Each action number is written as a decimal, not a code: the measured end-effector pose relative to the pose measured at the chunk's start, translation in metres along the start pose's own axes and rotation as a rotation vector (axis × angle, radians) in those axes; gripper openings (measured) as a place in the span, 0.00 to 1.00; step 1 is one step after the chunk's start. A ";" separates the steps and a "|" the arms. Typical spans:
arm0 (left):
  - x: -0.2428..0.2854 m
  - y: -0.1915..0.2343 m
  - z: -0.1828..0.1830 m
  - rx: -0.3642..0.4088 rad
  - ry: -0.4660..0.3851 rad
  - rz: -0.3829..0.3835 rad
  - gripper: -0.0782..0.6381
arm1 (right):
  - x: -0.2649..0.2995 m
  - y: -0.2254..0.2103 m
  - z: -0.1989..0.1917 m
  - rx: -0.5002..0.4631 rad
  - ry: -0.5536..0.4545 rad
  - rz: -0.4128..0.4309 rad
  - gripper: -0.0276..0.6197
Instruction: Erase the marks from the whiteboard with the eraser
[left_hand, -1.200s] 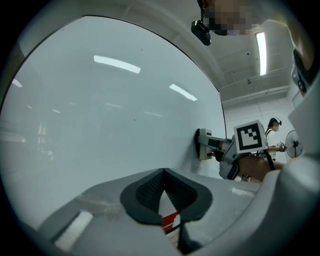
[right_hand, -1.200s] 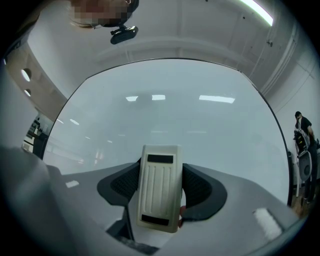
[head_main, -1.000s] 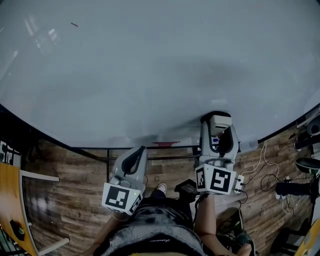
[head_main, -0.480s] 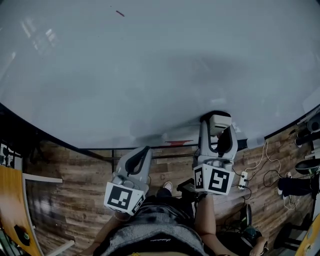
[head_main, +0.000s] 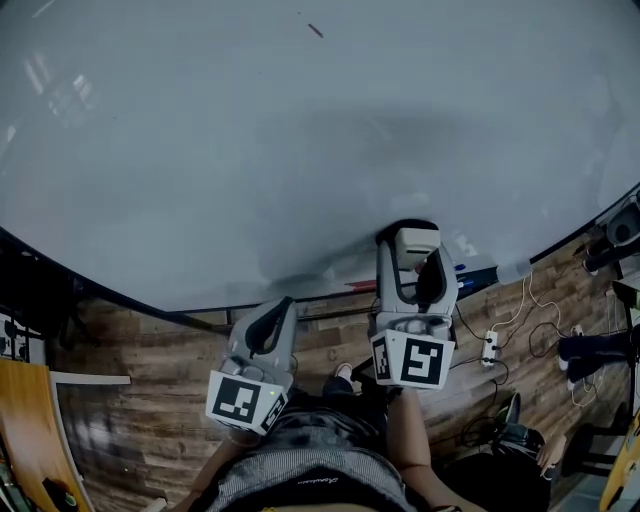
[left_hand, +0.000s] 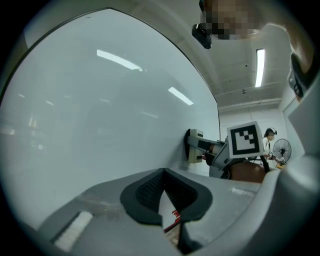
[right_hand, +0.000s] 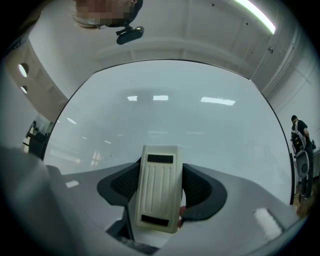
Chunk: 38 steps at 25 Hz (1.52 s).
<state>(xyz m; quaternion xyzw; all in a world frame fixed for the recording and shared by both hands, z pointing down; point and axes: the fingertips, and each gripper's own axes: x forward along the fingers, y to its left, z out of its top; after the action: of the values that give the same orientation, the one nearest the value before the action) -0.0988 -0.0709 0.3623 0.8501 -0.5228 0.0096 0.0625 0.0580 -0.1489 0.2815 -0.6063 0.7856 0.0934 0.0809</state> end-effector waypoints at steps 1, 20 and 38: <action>-0.002 0.004 0.000 -0.001 -0.001 -0.004 0.11 | 0.000 0.006 0.000 -0.003 0.001 0.002 0.45; -0.084 0.080 -0.010 -0.010 0.006 -0.023 0.11 | -0.003 0.160 0.006 -0.023 -0.018 0.081 0.46; -0.087 0.079 -0.023 -0.015 0.029 0.009 0.11 | -0.001 0.179 -0.018 -0.074 0.027 0.173 0.46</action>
<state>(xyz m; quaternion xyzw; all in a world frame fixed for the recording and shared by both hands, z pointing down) -0.2071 -0.0261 0.3856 0.8469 -0.5259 0.0183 0.0766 -0.1157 -0.1078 0.3078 -0.5400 0.8320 0.1207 0.0396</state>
